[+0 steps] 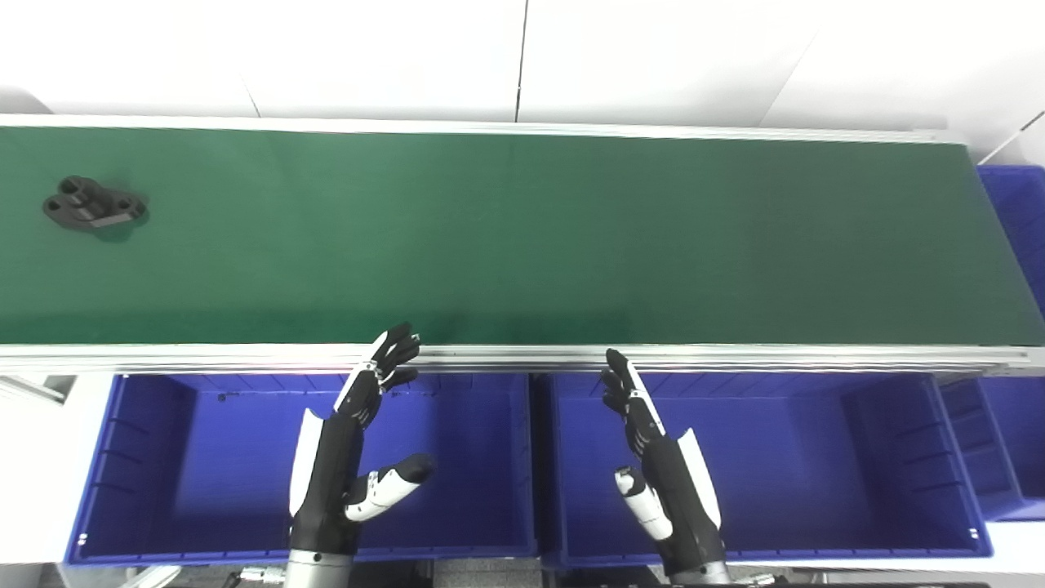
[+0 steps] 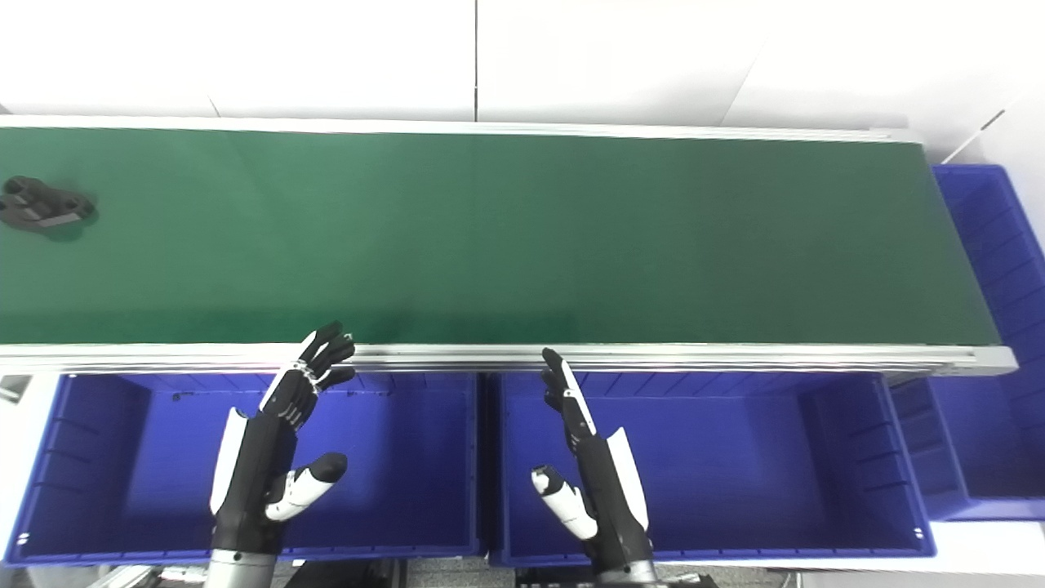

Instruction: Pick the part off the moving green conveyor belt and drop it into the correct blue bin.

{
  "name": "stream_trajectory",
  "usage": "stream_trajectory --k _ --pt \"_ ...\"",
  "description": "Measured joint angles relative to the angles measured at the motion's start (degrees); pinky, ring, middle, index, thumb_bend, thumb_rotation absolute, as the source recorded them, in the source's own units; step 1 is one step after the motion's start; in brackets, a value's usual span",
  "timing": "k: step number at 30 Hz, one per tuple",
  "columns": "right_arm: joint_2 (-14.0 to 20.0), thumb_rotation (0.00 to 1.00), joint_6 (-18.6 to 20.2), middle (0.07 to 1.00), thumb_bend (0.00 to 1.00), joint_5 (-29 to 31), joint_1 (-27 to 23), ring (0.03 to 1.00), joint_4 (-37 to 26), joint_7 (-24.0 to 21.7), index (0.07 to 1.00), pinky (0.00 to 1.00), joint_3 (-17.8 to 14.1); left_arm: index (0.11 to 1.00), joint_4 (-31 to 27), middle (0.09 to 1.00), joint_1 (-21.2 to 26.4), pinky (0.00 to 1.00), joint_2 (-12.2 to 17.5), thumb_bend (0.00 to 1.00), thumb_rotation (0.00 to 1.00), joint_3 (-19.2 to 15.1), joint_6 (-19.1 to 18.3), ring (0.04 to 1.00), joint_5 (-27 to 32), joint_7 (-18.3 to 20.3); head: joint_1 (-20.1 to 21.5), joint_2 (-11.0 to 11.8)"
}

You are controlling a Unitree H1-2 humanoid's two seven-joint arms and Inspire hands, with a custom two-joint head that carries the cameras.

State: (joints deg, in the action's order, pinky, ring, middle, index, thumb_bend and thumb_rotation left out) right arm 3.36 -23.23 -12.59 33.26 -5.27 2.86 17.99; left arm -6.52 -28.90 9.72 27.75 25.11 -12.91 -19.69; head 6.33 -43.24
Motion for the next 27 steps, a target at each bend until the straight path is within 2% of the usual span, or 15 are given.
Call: stream_trajectory --k 1,5,14,17,23,25,27 --pt "-0.02 1.00 -0.03 0.994 0.86 0.16 -0.27 0.965 0.60 0.05 0.986 0.94 -0.06 0.870 0.84 0.836 0.38 0.74 0.03 0.83 0.79 0.23 0.00 0.818 0.01 -0.31 -0.09 1.48" --pt "-0.08 1.00 -0.04 0.996 0.85 0.07 -0.36 0.962 1.17 0.23 0.989 0.93 -0.50 0.866 1.61 0.839 1.25 0.75 1.02 0.83 0.80 1.90 -0.01 0.823 -0.04 -1.78 0.35 0.18" --pt "-0.31 1.00 -0.04 0.994 0.85 -0.84 0.25 0.965 -0.64 0.21 0.980 0.92 -0.54 0.862 -0.42 0.841 1.06 0.77 2.12 0.86 0.76 2.30 0.00 0.823 0.61 -1.39 0.26 0.35" --pt "-0.31 1.00 -0.06 0.991 0.86 -1.49 0.19 0.965 -0.26 0.23 0.972 0.93 -0.52 0.867 0.21 0.843 1.06 0.76 2.30 0.87 0.78 2.43 0.00 0.823 0.38 -1.34 0.09 1.66" --pt "-0.58 1.00 -0.08 0.989 0.85 -1.48 0.34 0.963 0.27 0.33 0.973 0.92 -0.30 0.868 0.65 0.846 1.13 0.77 3.11 0.89 0.78 2.15 0.00 0.828 0.54 -0.63 0.53 0.53" --pt "-0.76 1.00 -0.08 0.989 0.86 -1.48 0.40 0.961 0.21 0.35 0.970 0.92 -0.06 0.869 0.30 0.843 1.10 0.76 3.39 0.86 0.75 2.15 0.00 0.826 0.51 -0.45 0.26 2.37" --pt "-0.85 1.00 -0.09 0.988 0.87 -1.42 0.66 0.959 0.21 0.36 0.967 0.92 0.10 0.865 0.25 0.837 1.10 0.75 3.54 0.85 0.74 2.49 0.00 0.814 1.18 -0.48 0.26 2.37"
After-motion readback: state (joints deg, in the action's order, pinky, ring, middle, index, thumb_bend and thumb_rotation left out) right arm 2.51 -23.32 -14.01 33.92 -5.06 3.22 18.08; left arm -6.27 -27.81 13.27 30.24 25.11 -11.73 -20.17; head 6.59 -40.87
